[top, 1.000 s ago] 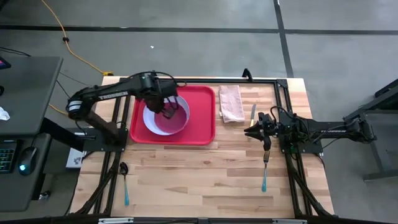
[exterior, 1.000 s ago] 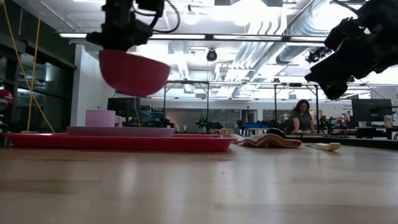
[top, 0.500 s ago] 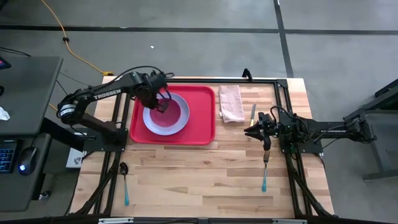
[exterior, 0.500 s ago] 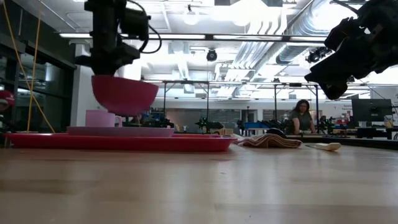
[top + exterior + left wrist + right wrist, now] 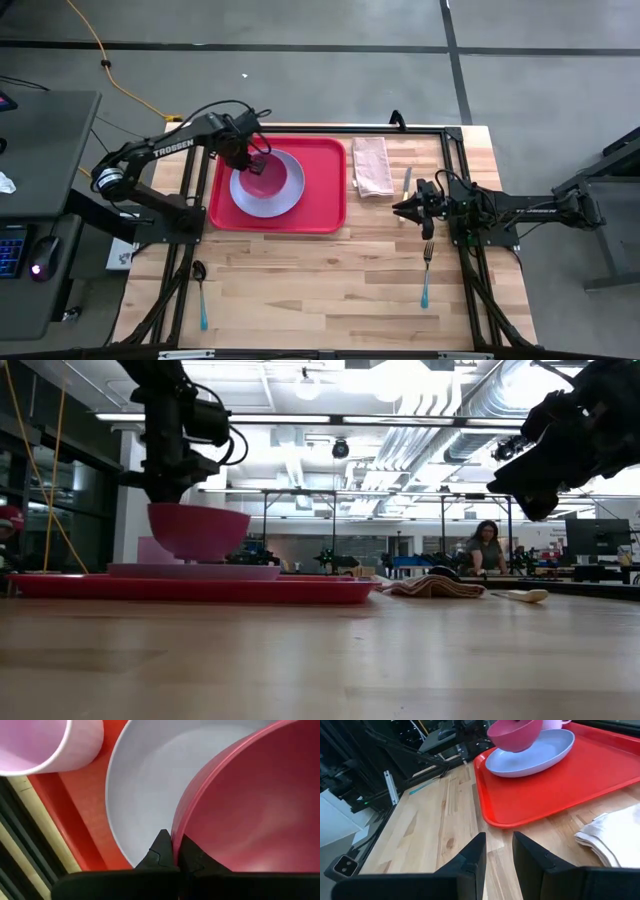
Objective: Set up tray
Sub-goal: Put the red bowl on top of the purple plate on the red serving tray
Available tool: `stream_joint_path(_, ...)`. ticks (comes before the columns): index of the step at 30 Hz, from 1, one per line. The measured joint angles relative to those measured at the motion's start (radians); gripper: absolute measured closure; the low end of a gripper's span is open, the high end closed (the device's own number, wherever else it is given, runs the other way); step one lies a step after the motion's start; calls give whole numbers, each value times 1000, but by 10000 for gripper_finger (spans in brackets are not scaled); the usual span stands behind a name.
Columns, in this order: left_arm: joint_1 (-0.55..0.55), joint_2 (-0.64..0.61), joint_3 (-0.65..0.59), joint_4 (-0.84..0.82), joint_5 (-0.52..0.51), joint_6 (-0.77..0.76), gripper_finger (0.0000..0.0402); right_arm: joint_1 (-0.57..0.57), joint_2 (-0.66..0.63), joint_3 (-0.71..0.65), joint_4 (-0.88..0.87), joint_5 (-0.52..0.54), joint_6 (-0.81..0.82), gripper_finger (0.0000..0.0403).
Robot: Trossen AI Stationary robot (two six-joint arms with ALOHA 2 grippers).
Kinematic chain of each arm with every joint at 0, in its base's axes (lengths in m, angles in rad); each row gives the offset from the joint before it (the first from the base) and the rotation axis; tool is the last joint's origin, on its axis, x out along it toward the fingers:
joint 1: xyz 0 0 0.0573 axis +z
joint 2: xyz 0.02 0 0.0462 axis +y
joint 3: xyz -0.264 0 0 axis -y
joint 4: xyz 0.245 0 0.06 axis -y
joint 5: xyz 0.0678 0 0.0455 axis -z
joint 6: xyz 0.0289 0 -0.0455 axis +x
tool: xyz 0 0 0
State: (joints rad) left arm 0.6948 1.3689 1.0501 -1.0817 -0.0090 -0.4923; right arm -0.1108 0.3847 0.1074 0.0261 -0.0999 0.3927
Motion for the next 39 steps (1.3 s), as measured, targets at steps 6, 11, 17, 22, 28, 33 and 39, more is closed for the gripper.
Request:
stream_joint_path(6,1,0,-52,75,2,-1,387,0,0,0,0,21,10,329)
stream_joint_path(11,0,0,-105,109,2,-12,387,0,0,0,0,22,19,329)
stream_joint_path(17,0,1,-132,143,-5,-17,387,0,0,0,0,24,26,329)
stream_joint_path(22,1,1,-132,176,-27,-18,387,0,0,0,0,25,27,329)
stream_joint_path(28,1,1,-132,174,-33,-18,387,0,0,0,0,25,36,329)
stream_joint_path(33,1,1,-132,172,-36,-18,367,0,0,0,0,25,36,329)
stream_joint_path(39,1,1,-132,166,-54,-19,364,0,0,0,0,26,37,329)
